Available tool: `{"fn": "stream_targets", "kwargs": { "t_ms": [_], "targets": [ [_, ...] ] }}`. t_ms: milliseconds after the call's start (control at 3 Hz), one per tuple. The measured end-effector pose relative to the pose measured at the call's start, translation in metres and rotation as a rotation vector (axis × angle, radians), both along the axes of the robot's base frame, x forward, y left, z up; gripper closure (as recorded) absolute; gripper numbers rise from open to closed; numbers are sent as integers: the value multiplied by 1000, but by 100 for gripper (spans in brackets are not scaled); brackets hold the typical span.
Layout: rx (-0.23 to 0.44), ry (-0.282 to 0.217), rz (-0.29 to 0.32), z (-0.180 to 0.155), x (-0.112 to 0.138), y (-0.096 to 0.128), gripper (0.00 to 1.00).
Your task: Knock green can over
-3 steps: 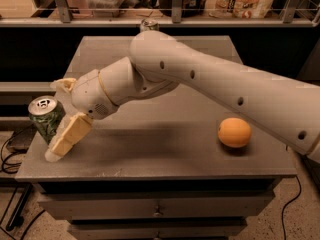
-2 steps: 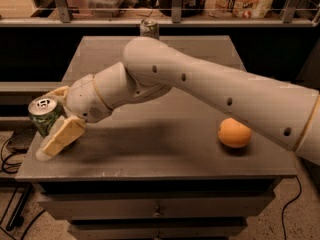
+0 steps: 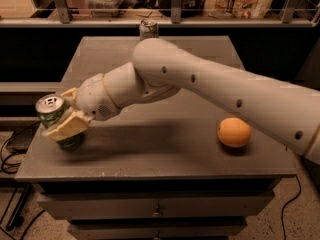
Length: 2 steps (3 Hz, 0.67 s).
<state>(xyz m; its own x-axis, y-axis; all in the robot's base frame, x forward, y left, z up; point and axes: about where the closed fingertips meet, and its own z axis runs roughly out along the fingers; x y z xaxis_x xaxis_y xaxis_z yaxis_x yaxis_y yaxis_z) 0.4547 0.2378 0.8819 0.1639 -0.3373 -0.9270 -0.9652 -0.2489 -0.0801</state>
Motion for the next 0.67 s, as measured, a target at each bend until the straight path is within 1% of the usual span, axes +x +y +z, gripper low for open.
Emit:
{"fn": "stream_targets", "kwargs": {
  "t_ms": [333, 667],
  "targets": [
    [-13, -18, -38, 5, 9, -16, 100],
    [-59, -75, -51, 30, 16, -26, 90]
  ]
}}
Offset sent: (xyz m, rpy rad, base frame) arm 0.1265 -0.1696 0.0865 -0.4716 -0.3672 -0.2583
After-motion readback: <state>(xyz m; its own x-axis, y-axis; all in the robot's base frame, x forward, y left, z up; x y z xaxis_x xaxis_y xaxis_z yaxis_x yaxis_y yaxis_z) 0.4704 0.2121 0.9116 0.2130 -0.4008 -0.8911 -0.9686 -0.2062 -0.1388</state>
